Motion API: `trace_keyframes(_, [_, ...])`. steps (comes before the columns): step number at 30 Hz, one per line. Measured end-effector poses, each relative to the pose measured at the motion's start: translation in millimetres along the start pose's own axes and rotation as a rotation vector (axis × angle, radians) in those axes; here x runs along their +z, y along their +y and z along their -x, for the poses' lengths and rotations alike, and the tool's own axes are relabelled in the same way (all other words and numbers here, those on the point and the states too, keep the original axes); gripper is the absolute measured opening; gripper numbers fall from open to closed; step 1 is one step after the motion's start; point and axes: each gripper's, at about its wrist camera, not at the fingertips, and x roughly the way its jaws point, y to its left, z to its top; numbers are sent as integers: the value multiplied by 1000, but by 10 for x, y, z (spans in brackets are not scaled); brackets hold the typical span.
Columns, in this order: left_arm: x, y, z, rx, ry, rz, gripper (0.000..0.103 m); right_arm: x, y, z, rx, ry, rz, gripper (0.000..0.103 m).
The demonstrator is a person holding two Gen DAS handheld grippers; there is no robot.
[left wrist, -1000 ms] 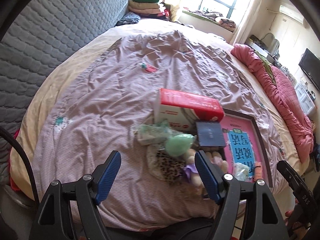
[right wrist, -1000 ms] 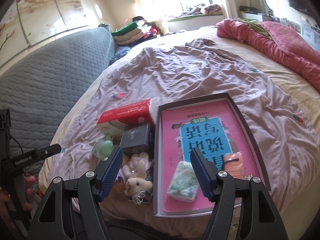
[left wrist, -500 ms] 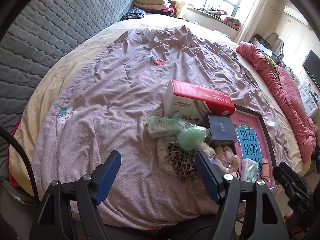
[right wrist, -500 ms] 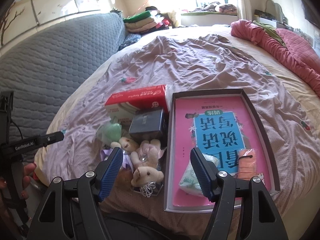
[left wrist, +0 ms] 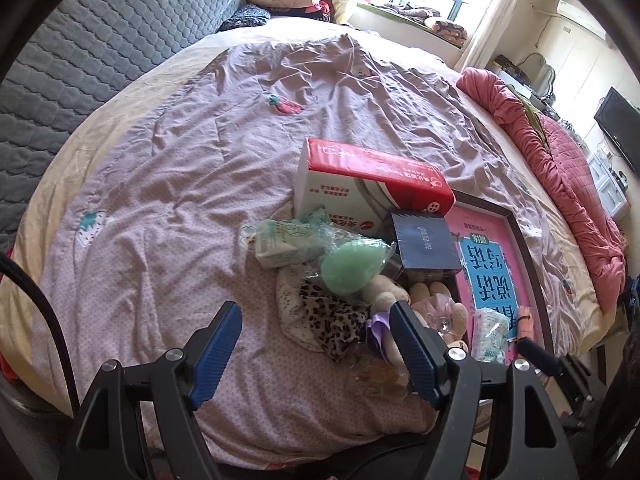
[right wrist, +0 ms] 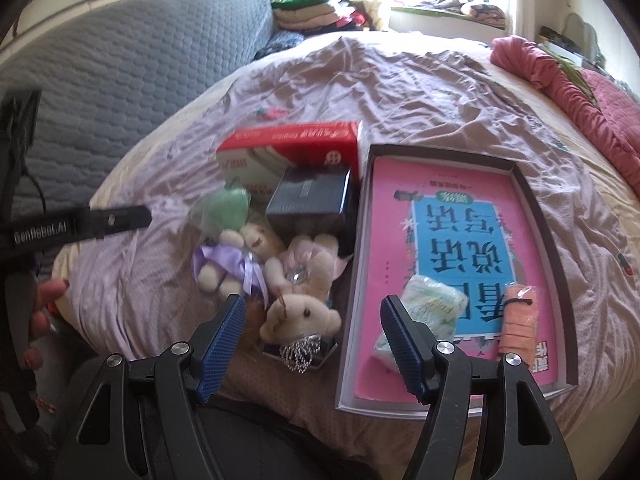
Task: Organize soft objects
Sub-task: 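Grasp the plush bunny with the right gripper while the left grasps the green sponge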
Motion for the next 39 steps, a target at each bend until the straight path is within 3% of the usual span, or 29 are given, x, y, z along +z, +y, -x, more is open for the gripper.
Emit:
trace_keyframes(24, [290,-244,-594,-1,76,-8,78,-93,334,-597,-99,84,259,71])
trace_keyframes(33, [329,-329,-838,43,128,-21,78,-87,333,-744,-104,104,286,57])
trace_keyframes(39, [306,-265,-968,63,146,-1,78,-60,227,-819,-75,110,235,48])
